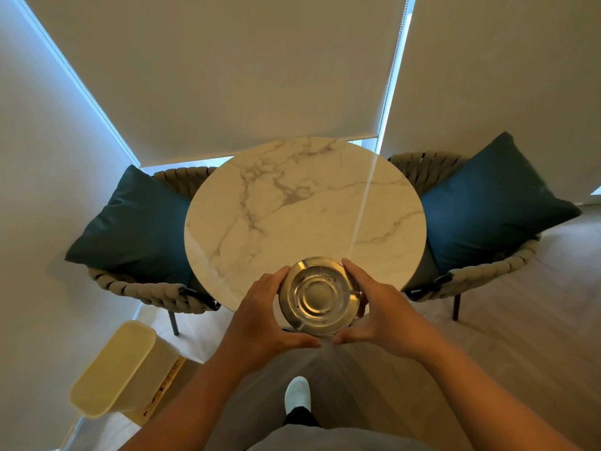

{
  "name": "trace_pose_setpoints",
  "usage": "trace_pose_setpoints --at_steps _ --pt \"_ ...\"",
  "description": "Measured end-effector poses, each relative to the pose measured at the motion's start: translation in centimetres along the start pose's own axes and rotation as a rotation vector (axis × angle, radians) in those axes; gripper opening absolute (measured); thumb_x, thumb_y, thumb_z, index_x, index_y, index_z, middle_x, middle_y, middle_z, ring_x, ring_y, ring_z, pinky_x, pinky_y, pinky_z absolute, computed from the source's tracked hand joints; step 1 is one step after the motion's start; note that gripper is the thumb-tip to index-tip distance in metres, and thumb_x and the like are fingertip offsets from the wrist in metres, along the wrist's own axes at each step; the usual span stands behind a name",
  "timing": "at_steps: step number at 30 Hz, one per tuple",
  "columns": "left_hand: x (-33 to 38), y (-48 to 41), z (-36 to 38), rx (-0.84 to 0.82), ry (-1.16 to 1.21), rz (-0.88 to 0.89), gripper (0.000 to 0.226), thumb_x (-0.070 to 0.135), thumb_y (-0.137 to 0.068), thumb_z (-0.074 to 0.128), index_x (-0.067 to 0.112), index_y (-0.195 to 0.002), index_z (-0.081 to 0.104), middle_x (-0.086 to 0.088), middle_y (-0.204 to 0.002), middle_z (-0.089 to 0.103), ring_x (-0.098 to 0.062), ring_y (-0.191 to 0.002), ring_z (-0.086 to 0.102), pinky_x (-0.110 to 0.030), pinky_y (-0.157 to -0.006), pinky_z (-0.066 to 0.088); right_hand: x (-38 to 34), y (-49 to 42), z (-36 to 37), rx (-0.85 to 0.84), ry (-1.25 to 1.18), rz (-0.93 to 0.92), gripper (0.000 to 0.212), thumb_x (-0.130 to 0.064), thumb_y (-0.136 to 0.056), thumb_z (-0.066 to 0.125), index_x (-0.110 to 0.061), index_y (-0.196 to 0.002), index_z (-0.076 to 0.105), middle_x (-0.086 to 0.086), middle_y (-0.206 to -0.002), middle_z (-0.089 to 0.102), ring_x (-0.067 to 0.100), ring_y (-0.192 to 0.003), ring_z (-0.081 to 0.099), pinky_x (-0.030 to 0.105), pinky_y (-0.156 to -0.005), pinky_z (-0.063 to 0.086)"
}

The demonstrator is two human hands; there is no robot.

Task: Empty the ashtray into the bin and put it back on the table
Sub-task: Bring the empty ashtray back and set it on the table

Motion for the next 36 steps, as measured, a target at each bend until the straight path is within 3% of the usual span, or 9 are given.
trace_pose_setpoints --at_steps 4,8,14,23,28,32,36 --pt "-2.6 -2.1 -1.8 -0.017 0.016 -0.008 0.104 0.070 -0.053 0.080 0.029 -0.140 0.037 0.013 -0.127 0.054 -0.008 -0.116 0.051 -0.024 -0.094 0.047 -0.4 -3.5 1.0 0.004 0.000 0.009 0.126 -0.056 -0.055 0.084 -0.030 -0.152 0.008 -0.015 -0.120 0.055 0.006 -0.087 0.056 0.015 -0.074 0.048" --pt "-5.0 -5.2 -3.6 -0.054 -0.003 0.019 0.102 0.070 -0.054 0.079 0.038 -0.138 0.030 0.021 -0.124 0.049 -0.003 -0.114 0.049 -0.026 -0.094 0.047 -0.6 -7.4 1.8 0.047 -0.003 0.030 0.126 -0.058 -0.052 0.084 -0.032 -0.150 0.011 -0.032 -0.110 0.047 -0.008 -0.093 0.052 0.007 -0.073 0.043" --pt "-7.6 -10.0 -5.6 -0.117 -0.076 0.032 0.118 0.060 -0.051 0.085 0.016 -0.146 0.031 0.001 -0.130 0.052 -0.016 -0.117 0.048 -0.042 -0.097 0.047 -0.7 -11.9 1.5 0.140 0.012 0.065 0.123 -0.053 -0.051 0.088 -0.034 -0.148 0.013 -0.038 -0.105 0.041 -0.020 -0.094 0.046 -0.001 -0.071 0.037" --pt "-9.9 -16.1 -5.8 -0.121 -0.084 0.044 0.118 0.052 -0.049 0.091 0.019 -0.146 0.031 0.002 -0.132 0.050 -0.017 -0.119 0.047 -0.040 -0.099 0.045 -0.1 -18.0 -0.5 0.162 0.093 0.058 0.098 -0.051 -0.049 0.088 -0.042 -0.130 0.034 -0.036 -0.102 0.050 -0.007 -0.094 0.052 0.008 -0.066 0.045" --pt "-13.3 -19.6 -3.7 -0.123 -0.087 -0.020 0.115 0.054 -0.046 0.090 0.029 -0.142 0.033 0.008 -0.133 0.051 -0.012 -0.118 0.047 -0.035 -0.097 0.045 3.6 -22.0 -0.3 0.118 0.112 0.111 0.100 -0.055 -0.047 0.085 -0.036 -0.131 0.033 -0.020 -0.113 0.055 0.009 -0.097 0.058 0.032 -0.082 0.055" --pt "-17.3 -23.0 -0.8 -0.115 -0.086 -0.078 0.108 0.050 -0.042 0.092 0.037 -0.134 0.036 0.019 -0.117 0.050 -0.009 -0.110 0.049 -0.026 -0.088 0.042 8.4 -26.1 0.5 0.104 0.108 0.125 0.103 -0.050 -0.047 0.087 -0.032 -0.132 0.031 -0.009 -0.117 0.060 0.015 -0.098 0.059 0.041 -0.082 0.053" --pt "-21.8 -26.7 3.0 -0.118 -0.120 -0.128 0.105 0.047 -0.041 0.092 0.028 -0.132 0.042 0.008 -0.122 0.057 -0.016 -0.112 0.051 -0.036 -0.091 0.046 14.2 -30.2 1.8 0.098 0.134 0.160 0.099 -0.049 -0.045 0.087 -0.029 -0.129 0.037 -0.005 -0.115 0.063 0.020 -0.099 0.060 0.042 -0.081 0.052"
Point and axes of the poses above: each hand's wrist, its own y-axis away from the middle knuckle, its own z-axis out of the palm, x = y × z, the point moved 5 cm from there along -y, towards the middle knuckle
